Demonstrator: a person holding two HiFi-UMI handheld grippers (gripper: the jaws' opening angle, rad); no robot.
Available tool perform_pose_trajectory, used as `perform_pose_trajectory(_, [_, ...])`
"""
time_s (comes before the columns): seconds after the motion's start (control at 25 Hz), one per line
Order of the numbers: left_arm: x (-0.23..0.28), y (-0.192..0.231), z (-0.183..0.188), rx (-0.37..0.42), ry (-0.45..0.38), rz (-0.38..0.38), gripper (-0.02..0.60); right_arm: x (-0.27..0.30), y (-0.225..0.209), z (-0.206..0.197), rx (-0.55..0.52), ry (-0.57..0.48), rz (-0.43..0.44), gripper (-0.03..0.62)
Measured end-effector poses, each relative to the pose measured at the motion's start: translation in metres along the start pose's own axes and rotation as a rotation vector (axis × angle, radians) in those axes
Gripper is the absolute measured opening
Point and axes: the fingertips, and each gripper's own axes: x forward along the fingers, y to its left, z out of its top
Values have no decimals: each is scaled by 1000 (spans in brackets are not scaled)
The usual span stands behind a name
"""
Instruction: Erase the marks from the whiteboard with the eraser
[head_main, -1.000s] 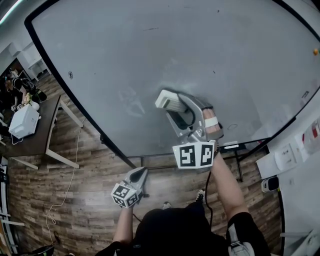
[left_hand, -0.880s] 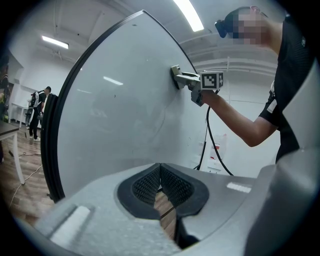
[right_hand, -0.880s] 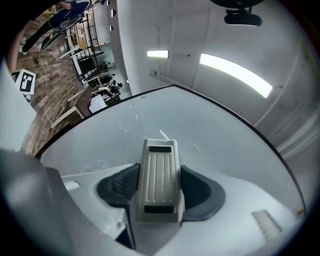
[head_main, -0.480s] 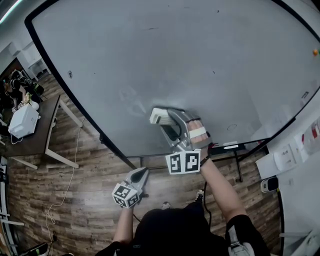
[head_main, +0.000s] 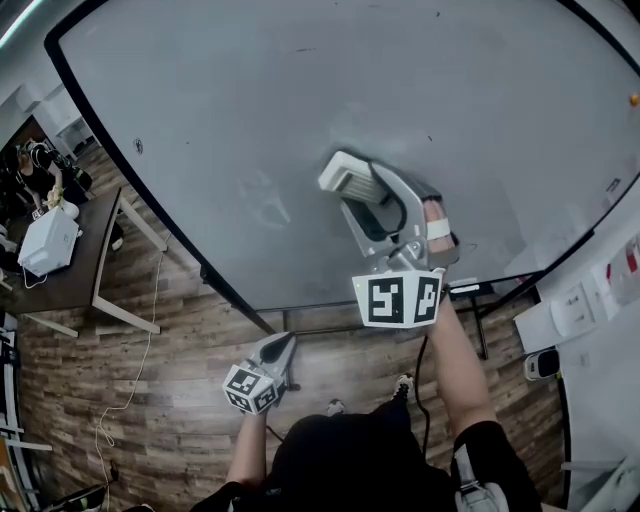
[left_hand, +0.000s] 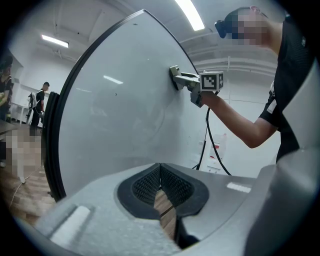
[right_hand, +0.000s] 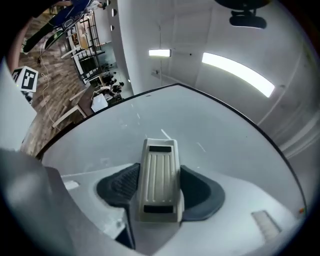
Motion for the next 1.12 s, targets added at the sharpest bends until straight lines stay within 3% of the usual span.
perform_pose_trajectory(0.16, [2, -2, -2, -2, 6, -7, 11, -3, 9, -4, -9, 6, -11, 253])
perform_pose_trajectory(0.4, [5, -4, -4, -5, 7, -16, 11, -6, 93, -25, 27, 30, 178, 253])
perform_pose_trajectory(0.52, [4, -3, -4, -6, 7, -13, 11, -7, 114, -30, 46, 39, 239, 253])
perform_pose_trajectory(0.96, [0, -4, -3, -9, 2, -7, 11, -8, 115, -31, 30, 42, 237, 253])
perform_pose_trajectory(1.12, [-2, -6, 0, -8, -4, -4, 11, -14, 116, -32, 90, 21, 244, 253])
